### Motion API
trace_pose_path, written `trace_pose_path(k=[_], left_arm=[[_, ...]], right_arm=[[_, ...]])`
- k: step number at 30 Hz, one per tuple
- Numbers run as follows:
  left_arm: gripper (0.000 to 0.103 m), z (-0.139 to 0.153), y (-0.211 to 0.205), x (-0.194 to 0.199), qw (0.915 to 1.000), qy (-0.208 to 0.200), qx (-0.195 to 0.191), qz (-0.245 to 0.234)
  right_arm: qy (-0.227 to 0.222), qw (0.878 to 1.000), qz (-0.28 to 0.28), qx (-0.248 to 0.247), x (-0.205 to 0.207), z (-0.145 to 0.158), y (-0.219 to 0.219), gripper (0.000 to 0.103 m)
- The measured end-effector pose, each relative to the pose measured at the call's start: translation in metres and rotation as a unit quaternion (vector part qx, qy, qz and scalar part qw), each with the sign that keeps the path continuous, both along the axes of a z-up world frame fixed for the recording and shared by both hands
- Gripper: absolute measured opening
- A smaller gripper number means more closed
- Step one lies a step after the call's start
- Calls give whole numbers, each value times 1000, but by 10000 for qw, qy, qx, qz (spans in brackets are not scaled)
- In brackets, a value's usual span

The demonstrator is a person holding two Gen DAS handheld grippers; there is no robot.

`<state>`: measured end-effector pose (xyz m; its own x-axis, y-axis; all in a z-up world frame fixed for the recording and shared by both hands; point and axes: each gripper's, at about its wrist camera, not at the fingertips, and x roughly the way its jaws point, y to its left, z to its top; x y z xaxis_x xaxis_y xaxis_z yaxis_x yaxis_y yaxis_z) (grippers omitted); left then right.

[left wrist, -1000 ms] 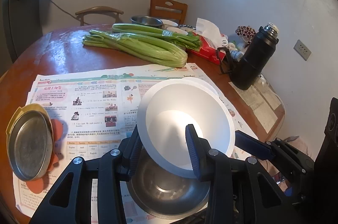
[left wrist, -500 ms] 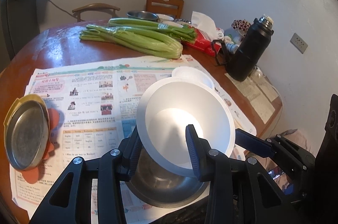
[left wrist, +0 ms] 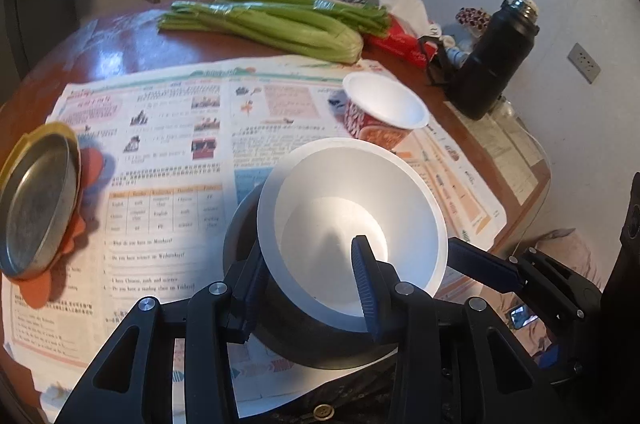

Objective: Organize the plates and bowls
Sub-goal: 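Lower the paper bowl into the steel bowl and open the left gripper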

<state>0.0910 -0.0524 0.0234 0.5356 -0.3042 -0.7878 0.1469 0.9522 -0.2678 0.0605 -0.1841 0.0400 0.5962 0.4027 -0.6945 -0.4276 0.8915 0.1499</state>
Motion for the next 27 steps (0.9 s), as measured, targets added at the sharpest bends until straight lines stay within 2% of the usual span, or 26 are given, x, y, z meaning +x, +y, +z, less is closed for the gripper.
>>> trace_pose_path(k=[13,27], left_arm=[[41,-13,4,-4,9999,130,54,49],[41,-19,-3,-1,9994,78,333,52]], right_arm=[[100,9995,186,-217,0,-13,9,56],[216,9989,185,-384,3,-22,12,56]])
